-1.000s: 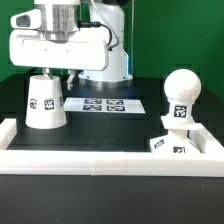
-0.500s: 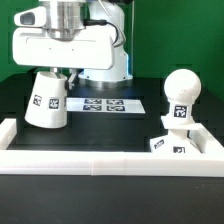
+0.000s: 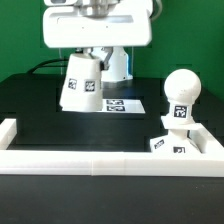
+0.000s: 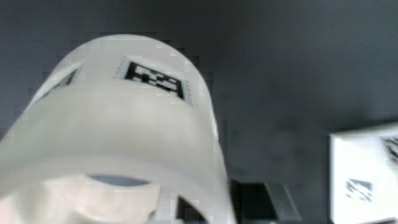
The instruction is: Assemble lamp
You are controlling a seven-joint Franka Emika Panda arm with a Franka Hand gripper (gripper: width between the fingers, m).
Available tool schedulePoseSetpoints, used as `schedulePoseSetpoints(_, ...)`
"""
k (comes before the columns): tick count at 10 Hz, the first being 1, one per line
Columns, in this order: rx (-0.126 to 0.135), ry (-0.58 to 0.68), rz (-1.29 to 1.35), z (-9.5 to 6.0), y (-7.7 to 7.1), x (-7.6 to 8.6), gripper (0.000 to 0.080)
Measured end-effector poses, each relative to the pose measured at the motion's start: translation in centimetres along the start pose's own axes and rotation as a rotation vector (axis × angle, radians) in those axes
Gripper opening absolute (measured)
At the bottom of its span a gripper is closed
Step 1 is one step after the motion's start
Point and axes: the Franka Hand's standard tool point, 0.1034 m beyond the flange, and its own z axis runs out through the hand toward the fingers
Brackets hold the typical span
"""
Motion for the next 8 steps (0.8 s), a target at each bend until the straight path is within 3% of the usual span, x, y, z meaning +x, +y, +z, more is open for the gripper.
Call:
schedulePoseSetpoints(2, 0.034, 0.004, 0.053, -3.5, -3.8, 2.9, 0.0044)
schedulePoseSetpoints(4, 0.046, 0.008, 0.101, -5.3, -6.6, 5.1, 0.0044)
schedulePoseSetpoints(8, 0.039, 0.004, 0.093, -4.5, -6.0, 4.6, 0.0044)
